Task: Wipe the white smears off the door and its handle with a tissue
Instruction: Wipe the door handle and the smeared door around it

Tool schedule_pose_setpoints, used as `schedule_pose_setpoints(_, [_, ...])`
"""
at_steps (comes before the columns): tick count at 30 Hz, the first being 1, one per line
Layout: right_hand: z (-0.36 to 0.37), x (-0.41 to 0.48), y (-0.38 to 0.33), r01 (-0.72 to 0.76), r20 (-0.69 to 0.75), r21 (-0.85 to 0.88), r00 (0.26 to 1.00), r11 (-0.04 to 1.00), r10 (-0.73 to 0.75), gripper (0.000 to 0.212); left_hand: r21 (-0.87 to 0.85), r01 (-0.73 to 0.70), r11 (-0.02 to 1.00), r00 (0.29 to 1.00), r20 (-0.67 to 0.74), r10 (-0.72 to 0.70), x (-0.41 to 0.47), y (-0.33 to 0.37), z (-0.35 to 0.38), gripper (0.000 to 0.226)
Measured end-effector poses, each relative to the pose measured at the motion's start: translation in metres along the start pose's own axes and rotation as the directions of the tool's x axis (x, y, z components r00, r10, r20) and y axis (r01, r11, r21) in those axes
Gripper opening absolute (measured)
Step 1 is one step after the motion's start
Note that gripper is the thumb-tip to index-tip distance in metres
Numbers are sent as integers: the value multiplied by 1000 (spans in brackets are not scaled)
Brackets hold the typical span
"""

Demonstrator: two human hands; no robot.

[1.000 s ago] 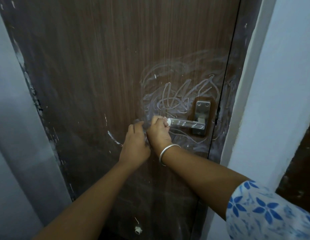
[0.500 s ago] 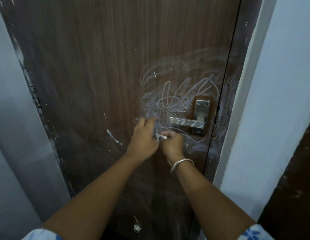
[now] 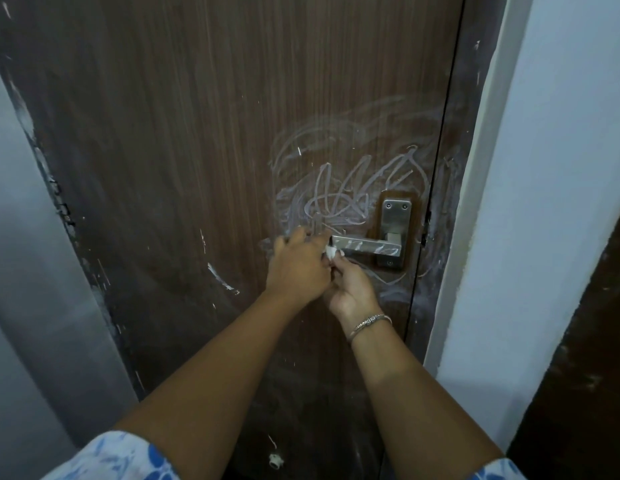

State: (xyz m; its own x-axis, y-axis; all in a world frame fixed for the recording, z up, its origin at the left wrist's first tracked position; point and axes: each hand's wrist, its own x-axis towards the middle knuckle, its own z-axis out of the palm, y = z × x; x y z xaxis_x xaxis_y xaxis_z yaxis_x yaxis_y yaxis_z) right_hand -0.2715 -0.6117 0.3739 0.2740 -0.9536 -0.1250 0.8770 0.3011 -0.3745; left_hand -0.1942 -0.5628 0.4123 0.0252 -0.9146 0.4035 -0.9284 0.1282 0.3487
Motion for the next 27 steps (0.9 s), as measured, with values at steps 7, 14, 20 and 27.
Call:
schedule_pose_setpoints(7, [-6, -8, -3, -21, -28, 26, 999, 999, 22, 14, 54, 20, 998, 999, 43, -22, 7, 13, -9, 48])
schedule_pose_setpoints(14, [4, -5, 4, 33, -20, 3, 999, 999, -33, 17, -83, 2, 997, 997, 83, 5, 10, 3, -9, 53])
schedule_pose_setpoints(20, [-8, -11, -2, 72, -15, 99, 997, 992, -70, 18, -145, 18, 989, 996, 94, -5, 10, 1, -13, 58])
schedule_pose_setpoints(27, [-2, -9, -5, 52, -14, -35, 999, 998, -53, 18, -118, 18, 993, 997, 74, -9, 10, 8, -12, 52])
